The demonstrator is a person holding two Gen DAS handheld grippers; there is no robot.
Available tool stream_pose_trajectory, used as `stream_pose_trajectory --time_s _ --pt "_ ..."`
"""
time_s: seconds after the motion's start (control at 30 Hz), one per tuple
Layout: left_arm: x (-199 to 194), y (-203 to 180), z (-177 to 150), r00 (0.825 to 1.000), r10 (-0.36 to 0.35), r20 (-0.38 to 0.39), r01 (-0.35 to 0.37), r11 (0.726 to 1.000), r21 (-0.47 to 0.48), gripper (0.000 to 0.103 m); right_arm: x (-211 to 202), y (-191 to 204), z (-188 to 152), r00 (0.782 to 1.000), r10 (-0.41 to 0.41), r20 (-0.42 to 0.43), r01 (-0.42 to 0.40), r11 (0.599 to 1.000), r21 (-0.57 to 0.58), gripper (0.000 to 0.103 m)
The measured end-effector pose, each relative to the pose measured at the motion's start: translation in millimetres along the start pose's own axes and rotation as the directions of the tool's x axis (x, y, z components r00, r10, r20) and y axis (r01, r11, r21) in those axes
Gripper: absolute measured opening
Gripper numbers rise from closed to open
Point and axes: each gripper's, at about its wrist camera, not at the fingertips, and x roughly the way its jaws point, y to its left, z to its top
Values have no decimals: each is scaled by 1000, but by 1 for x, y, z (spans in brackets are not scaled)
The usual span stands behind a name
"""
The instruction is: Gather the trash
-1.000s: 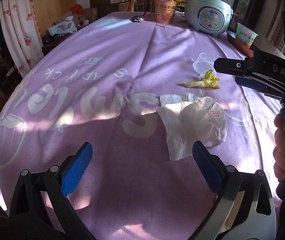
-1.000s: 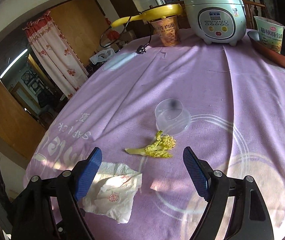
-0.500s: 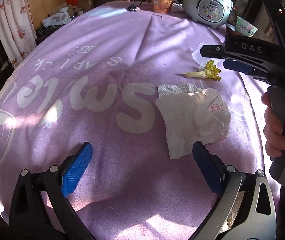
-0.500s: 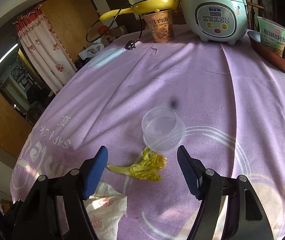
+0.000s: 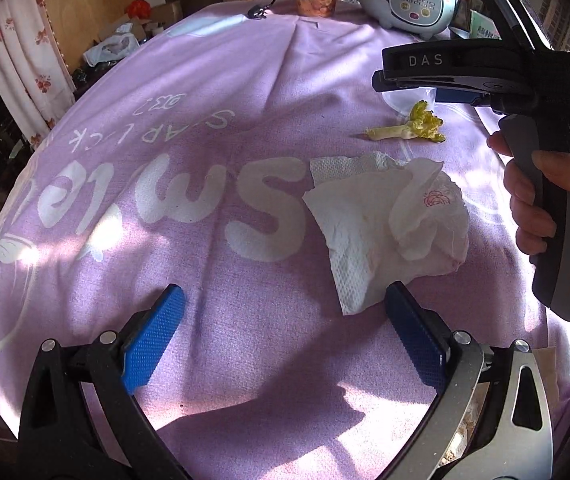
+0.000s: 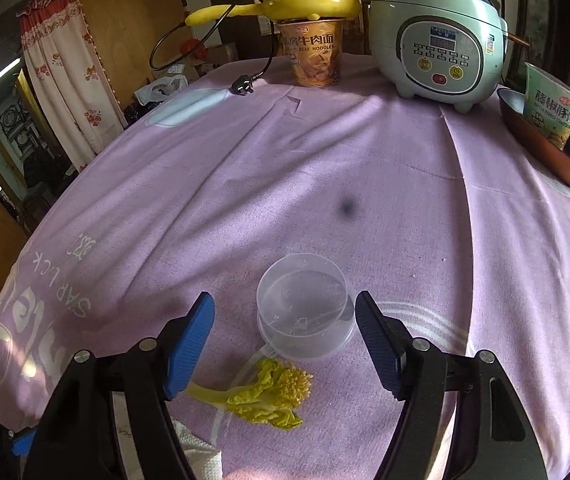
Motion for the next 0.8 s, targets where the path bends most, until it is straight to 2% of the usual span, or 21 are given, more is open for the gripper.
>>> stream_pose_trajectory --time_s 0.03,0.07,0.27,0.53,0.6,0.7,0.8 --pt "0 0 0 1000 0 0 0 1000 0 96 0 -1 0 1000 -11 3 11 1000 1 51" --pt "0 0 0 1000 0 0 0 1000 0 96 -2 -3 -1 1000 -18 8 18 1000 1 50" --pt "0 0 0 1000 0 0 0 1000 0 96 -45 -30 -25 998 45 50 -48 997 68 50" --pt "0 0 0 1000 0 -1 0 1000 0 96 -109 -58 -84 988 36 147 -42 998 36 50" --pt "0 0 1 1000 -2 -2 2 1000 1 96 -109 -61 -94 991 32 134 -34 999 19 50" --pt "0 0 0 1000 -4 -5 4 1000 3 96 -103 -64 -98 994 79 76 -82 996 28 50" --pt "-1 -1 1 999 -32 -5 32 999 6 96 -96 -64 -100 996 78 40 -79 997 22 50"
